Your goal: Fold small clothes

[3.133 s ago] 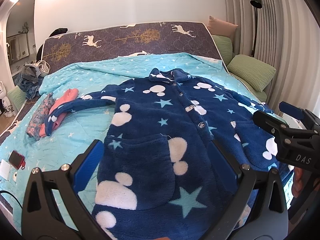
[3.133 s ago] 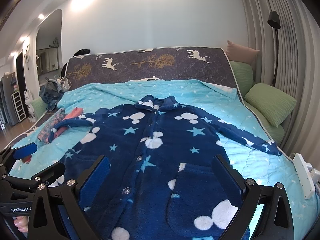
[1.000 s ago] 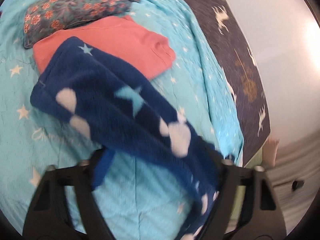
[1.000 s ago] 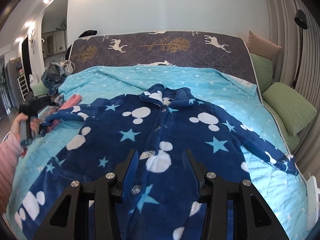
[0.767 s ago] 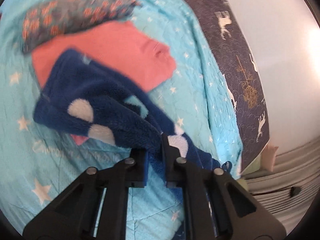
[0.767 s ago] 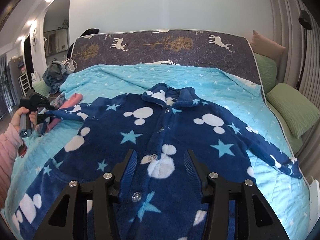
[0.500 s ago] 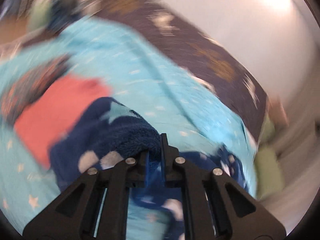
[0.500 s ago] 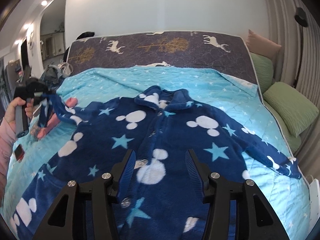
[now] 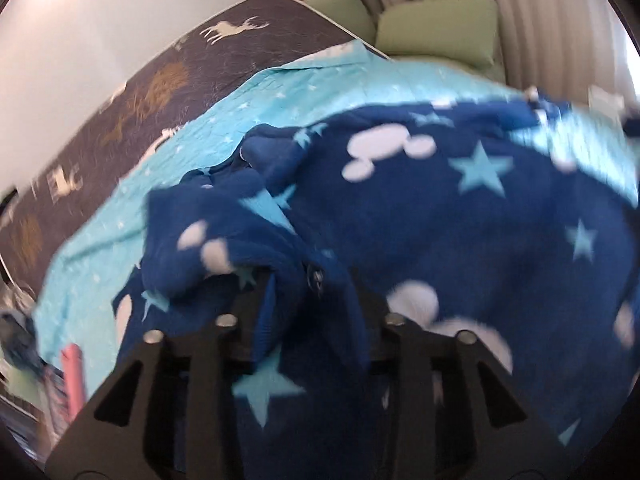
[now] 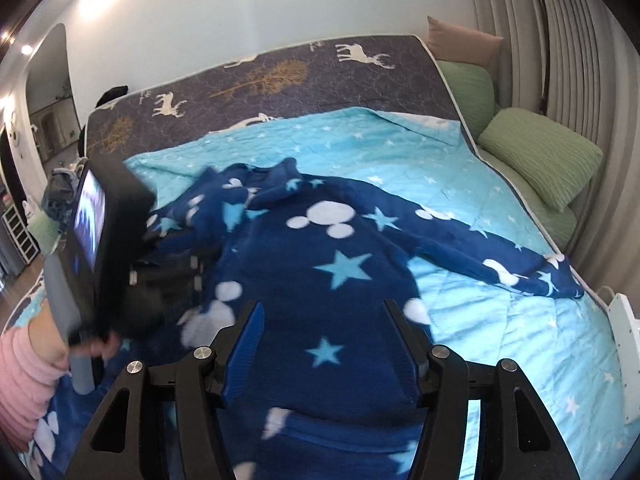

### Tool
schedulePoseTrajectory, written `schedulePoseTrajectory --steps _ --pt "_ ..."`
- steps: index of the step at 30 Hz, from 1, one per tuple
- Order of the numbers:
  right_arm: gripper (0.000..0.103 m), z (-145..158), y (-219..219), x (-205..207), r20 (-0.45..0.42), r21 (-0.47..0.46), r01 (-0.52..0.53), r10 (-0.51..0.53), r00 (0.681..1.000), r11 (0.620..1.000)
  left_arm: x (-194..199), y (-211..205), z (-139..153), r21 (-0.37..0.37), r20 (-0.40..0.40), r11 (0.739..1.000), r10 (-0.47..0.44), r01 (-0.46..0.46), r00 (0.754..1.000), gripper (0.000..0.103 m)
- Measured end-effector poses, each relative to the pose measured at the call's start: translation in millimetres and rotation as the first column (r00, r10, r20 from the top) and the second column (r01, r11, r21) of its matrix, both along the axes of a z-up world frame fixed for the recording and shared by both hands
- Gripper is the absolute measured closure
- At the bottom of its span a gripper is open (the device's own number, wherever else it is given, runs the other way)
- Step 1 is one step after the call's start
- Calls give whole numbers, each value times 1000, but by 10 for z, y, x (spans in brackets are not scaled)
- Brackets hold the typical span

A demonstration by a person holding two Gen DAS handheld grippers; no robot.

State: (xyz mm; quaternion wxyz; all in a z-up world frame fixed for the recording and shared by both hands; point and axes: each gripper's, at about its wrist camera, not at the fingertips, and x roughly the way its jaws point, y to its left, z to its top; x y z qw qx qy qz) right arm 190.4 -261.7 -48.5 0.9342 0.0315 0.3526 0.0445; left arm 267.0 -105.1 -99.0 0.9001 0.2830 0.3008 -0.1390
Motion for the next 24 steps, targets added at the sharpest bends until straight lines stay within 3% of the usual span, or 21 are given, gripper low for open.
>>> schedulePoseTrajectory --steps 2,4,7,10,12,15,19,21,24 --pt "41 -20 -38 61 -16 3 -12 12 1000 1000 -56 73 62 -22 -11 1000 11 -11 1000 60" --pt "41 -45 -26 161 -38 20 -36 37 999 999 -136 241 150 -65 -18 998 20 -21 1000 47" --pt "41 -56 85 335 -66 44 -98 101 993 994 -223 439 238 -79 4 996 32 -32 999 43" --pt "40 18 382 474 -40 -36 -198 196 980 980 -226 775 304 -140 -6 984 112 -112 994 37" --pt "40 66 647 578 -20 -94 -277 277 961 956 -155 1052 283 -164 -17 964 210 -210 977 37" --pt "41 71 1107 822 -27 -144 -401 401 916 905 -20 1452 163 -160 -51 913 372 -375 927 37" --pt "41 -95 1808 1161 -83 -248 -502 498 863 829 76 1817 13 -184 -129 861 456 -473 880 37" --pt "41 -214 2091 1289 -105 -338 -502 498 861 796 147 1916 -75 -189 -172 835 489 -516 855 37" --pt "42 -426 2366 1526 -140 -454 -450 437 888 769 226 1989 -192 -185 -223 807 521 -561 824 36"
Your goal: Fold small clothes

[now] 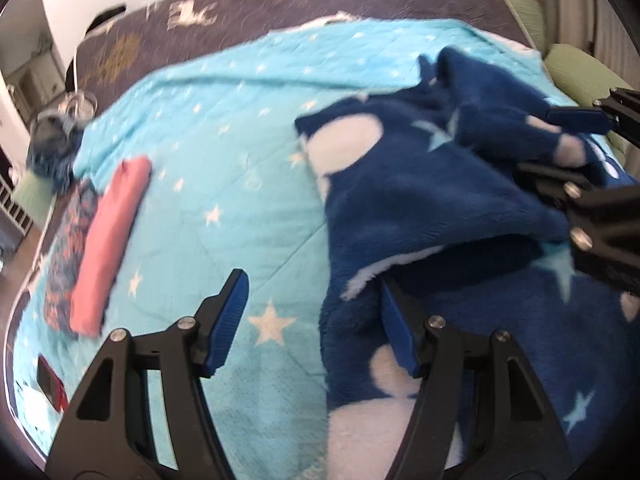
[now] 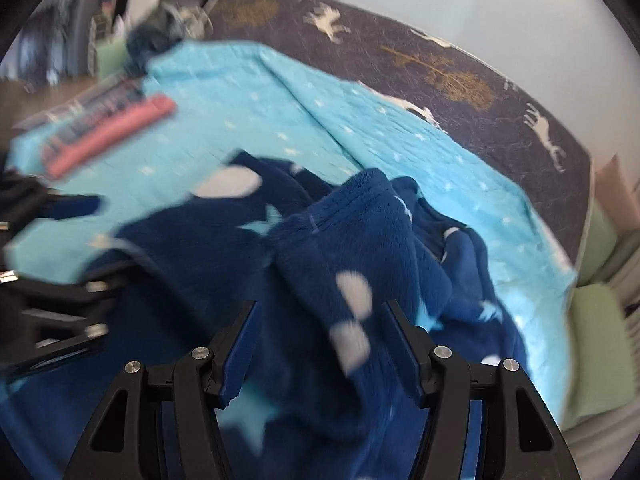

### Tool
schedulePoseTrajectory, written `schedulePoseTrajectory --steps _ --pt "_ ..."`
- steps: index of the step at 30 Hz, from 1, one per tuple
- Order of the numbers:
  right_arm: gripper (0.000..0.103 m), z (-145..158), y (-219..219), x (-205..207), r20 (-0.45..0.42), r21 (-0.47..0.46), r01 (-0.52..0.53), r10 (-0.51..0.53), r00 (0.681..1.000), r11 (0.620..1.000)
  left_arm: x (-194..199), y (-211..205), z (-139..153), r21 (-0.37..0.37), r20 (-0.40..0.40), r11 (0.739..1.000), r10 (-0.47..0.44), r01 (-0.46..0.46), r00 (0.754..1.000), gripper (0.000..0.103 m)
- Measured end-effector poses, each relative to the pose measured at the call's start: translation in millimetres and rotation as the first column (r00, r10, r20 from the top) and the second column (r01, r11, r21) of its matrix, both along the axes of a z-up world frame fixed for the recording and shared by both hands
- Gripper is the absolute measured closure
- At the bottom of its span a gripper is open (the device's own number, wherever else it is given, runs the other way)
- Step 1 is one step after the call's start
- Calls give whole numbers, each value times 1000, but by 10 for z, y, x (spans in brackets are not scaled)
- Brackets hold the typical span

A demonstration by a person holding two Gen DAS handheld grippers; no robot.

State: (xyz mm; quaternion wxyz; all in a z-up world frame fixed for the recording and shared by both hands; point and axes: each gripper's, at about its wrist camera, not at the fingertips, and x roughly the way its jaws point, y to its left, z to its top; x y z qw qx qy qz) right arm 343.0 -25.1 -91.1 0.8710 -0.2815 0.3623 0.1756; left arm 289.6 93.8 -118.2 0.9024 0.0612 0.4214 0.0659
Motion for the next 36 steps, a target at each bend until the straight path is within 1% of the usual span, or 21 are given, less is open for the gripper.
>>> schedulePoseTrajectory --steps 1,2,3,4,6,7,9,11,13,14,17,18,20,21,22,24,29,33,34,35,36 --pt "47 -76 58 98 20 -34 39 -39 999 999 0 28 -32 -16 -5 1000 5 -5 1000 36" --pt "57 -117 44 146 39 -46 71 -69 997 996 -28 46 -41 -22 -4 1000 7 -7 1000 35" --pt "81 -131 12 188 58 -47 111 -108 992 993 -38 52 -53 -22 -2 1000 12 -12 1000 33" --pt "90 -107 -93 234 55 -9 156 -155 986 988 -49 60 -57 -20 -2 1000 16 -16 1000 33" --pt "90 7 -442 267 -10 142 260 -261 965 955 -49 74 -58 -22 -1 1000 20 -20 1000 33" --pt "91 56 -658 262 -51 211 321 -317 947 923 -51 74 -53 -21 2 1000 23 -23 1000 33" --pt "91 116 -1183 224 -166 356 444 -412 896 822 -58 64 -49 -11 8 1000 29 -29 1000 33" --pt "91 71 -1797 171 -341 513 556 -440 831 654 -63 38 -36 8 15 1000 29 -30 999 33" --pt "91 -56 -2292 93 -479 567 655 -447 756 500 -72 19 -34 26 20 999 28 -29 999 33" --pt "90 -148 -2513 57 -535 571 691 -437 723 443 -72 21 -29 30 21 999 28 -28 999 33" --pt "85 -347 -2905 -95 -621 584 734 -391 679 347 -70 25 -25 35 22 999 27 -28 999 33" --pt "84 -382 -2970 -138 -628 593 733 -378 680 334 -63 31 -29 35 21 999 27 -28 999 33" --pt "76 -399 -3018 -156 -627 625 707 -327 707 331 -60 27 -37 38 18 999 27 -28 999 33" --pt "65 -403 -3011 -153 -624 644 689 -292 725 333 -61 28 -38 39 19 999 27 -27 999 33" --pt "49 -401 -2992 -140 -621 662 673 -259 739 331 -63 22 -41 40 19 999 26 -26 999 33" --pt "35 -392 -2980 -82 -622 680 654 -212 754 331 -57 27 -54 43 17 999 26 -27 1000 32" --pt "33 -482 -2891 270 -639 664 645 -163 752 377 -42 48 -80 33 10 999 28 -28 1000 31" --pt "33 -535 -2727 708 -634 666 596 -83 769 448 -44 86 -92 11 8 999 35 -35 999 28" --pt "42 -526 -2698 782 -629 669 584 -69 775 460 -45 91 -93 6 7 999 36 -36 999 28" --pt "59 -499 -2678 832 -620 671 573 -67 782 470 -45 99 -96 2 7 999 36 -37 999 28" --pt "95 -459 -2653 869 -612 667 564 -74 788 487 -44 106 -97 -3 6 999 37 -37 999 28"
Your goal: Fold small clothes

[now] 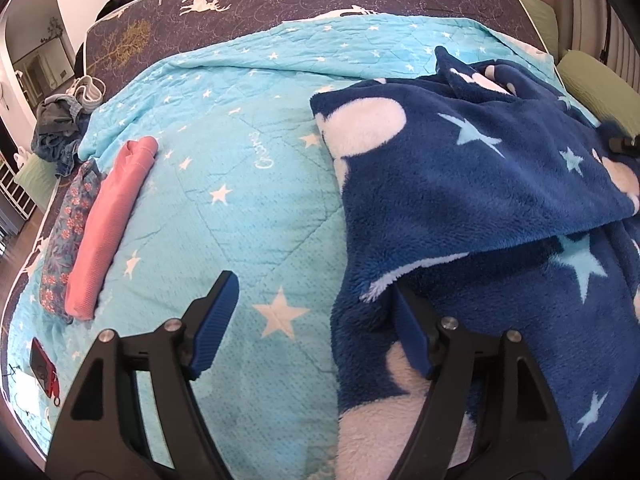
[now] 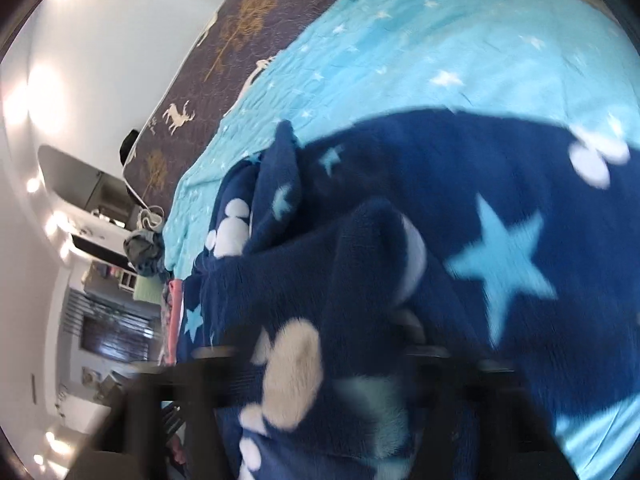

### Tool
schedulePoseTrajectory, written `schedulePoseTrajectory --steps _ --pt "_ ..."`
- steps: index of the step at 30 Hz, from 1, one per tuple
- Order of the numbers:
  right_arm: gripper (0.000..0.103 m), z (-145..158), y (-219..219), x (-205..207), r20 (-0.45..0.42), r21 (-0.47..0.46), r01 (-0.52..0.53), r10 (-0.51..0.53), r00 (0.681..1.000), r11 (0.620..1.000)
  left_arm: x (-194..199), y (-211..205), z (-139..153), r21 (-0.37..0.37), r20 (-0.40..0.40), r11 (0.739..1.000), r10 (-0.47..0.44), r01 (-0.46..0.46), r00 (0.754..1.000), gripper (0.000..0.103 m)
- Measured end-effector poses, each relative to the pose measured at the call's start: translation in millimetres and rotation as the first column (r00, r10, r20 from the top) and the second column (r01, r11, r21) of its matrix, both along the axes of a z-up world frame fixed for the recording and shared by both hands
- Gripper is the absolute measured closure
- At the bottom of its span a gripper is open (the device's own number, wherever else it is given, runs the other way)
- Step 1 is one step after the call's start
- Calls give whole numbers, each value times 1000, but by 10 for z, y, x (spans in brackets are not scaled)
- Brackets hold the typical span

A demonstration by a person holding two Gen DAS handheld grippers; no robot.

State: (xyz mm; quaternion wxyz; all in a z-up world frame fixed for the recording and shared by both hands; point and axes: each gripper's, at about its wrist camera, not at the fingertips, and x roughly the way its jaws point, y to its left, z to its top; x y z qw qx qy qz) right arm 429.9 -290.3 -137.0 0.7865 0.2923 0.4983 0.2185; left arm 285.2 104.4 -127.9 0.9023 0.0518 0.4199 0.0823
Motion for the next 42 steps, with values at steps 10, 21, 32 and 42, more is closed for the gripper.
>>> schedulePoseTrajectory --steps 10,21,32,42 --pt "95 691 -203 -461 246 -187 116 -67 967 976 -36 -28 24 23 18 1000 2 -3 1000 18" --pt "80 79 -230 -589 81 -294 105 -85 993 950 -97 74 111 -26 26 999 32 -31 999 17" --pt "79 458 -71 -966 212 -251 8 47 976 968 -426 -19 634 -16 136 997 77 -75 988 18" --pt "83 -60 90 -746 111 -279 15 17 994 960 -23 -478 850 -257 186 934 -206 249 961 18"
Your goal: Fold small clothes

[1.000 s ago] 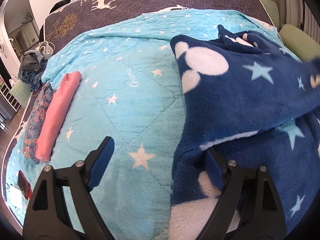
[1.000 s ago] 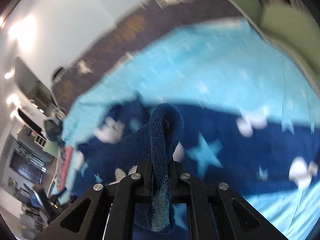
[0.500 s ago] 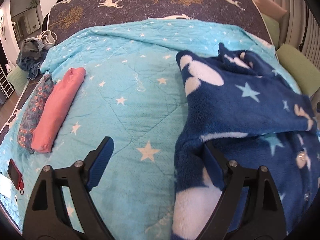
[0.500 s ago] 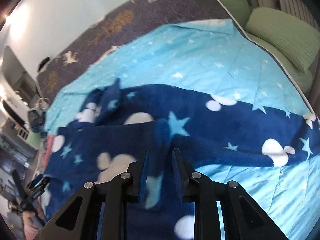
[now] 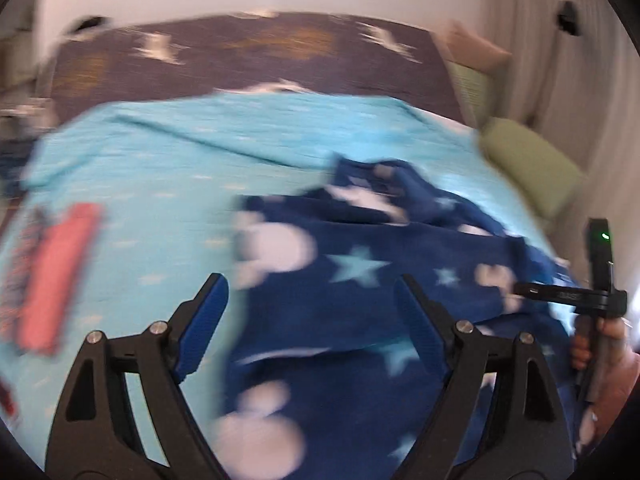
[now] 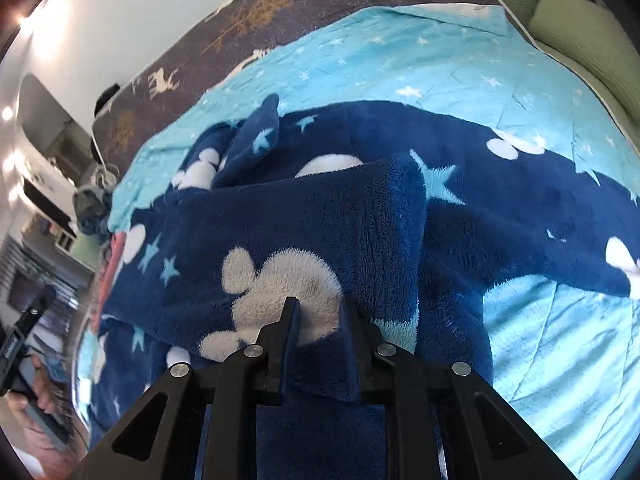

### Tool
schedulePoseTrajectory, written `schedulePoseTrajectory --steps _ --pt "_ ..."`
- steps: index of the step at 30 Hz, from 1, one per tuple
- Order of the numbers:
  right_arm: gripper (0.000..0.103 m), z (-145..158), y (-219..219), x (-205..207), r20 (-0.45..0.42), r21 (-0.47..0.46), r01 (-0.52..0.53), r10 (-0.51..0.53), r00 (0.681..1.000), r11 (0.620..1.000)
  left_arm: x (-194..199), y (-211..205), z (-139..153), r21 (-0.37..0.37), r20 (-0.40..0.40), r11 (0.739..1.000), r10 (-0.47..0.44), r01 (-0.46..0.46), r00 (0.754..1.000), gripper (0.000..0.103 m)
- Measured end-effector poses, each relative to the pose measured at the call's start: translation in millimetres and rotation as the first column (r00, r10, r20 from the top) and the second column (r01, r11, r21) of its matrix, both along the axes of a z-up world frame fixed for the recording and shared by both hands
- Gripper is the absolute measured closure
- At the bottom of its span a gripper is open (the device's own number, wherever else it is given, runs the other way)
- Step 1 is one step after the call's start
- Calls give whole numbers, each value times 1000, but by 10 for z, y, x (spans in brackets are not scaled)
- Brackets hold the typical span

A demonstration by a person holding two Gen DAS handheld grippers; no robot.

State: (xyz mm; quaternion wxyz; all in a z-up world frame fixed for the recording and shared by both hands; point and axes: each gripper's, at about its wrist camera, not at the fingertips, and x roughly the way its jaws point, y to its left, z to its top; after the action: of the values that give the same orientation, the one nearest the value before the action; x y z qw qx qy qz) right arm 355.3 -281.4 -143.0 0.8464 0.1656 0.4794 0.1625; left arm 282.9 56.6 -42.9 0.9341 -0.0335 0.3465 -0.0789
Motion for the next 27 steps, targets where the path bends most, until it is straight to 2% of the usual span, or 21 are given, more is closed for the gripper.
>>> schedulePoseTrajectory --steps 1,2,4,5,6,7,9,11,12,14,16,19,22,25,27 --pt "81 16 -15 -11 2 8 1 -1 1000 1000 144 -66 -136 1 -43 1000 -12 12 999 18" --pt "81 35 -41 -24 0 16 4 -4 1000 1000 324 -97 -326 33 -103 999 10 -7 995 18" --pt "81 89 -117 -70 5 25 12 -13 1000 1000 563 -57 -671 121 -188 990 90 -67 978 24" --pt "79 121 -199 -101 11 21 27 -28 1000 999 628 13 -820 142 -218 986 120 -90 969 22" --pt "78 154 -309 -129 20 23 53 -53 998 998 643 166 -919 56 -247 992 123 -112 961 18" --pt "71 171 -455 -156 22 23 93 -94 995 995 630 254 -928 -11 -254 991 123 -130 960 18" --pt "58 149 -885 -213 14 26 232 -233 972 972 602 351 -895 -56 -251 987 130 -149 959 18" --pt "57 69 -1357 -289 -33 76 377 -375 926 923 604 328 -907 -38 -251 988 133 -147 959 17" --pt "57 -5 -1642 -352 -69 128 462 -457 887 878 604 297 -924 -17 -250 989 135 -144 959 14" --pt "57 -188 -2205 -531 -153 239 620 -601 784 748 601 215 -964 28 -244 990 139 -137 960 8" --pt "57 -377 -2693 -716 -213 296 723 -695 687 624 605 202 -986 40 -244 990 143 -138 959 6" --pt "57 -539 -3080 -822 -239 263 791 -757 609 553 605 259 -985 19 -249 990 140 -139 958 5" --pt "57 -726 -3342 -862 -280 288 833 -790 545 473 588 242 -982 26 -238 989 145 -143 960 5" --pt "57 -857 -3485 -827 -304 310 847 -799 520 433 560 236 -995 32 -233 988 157 -154 960 1" --pt "57 -928 -3521 -781 -308 300 855 -805 507 423 574 248 -1002 20 -238 987 157 -157 959 1"
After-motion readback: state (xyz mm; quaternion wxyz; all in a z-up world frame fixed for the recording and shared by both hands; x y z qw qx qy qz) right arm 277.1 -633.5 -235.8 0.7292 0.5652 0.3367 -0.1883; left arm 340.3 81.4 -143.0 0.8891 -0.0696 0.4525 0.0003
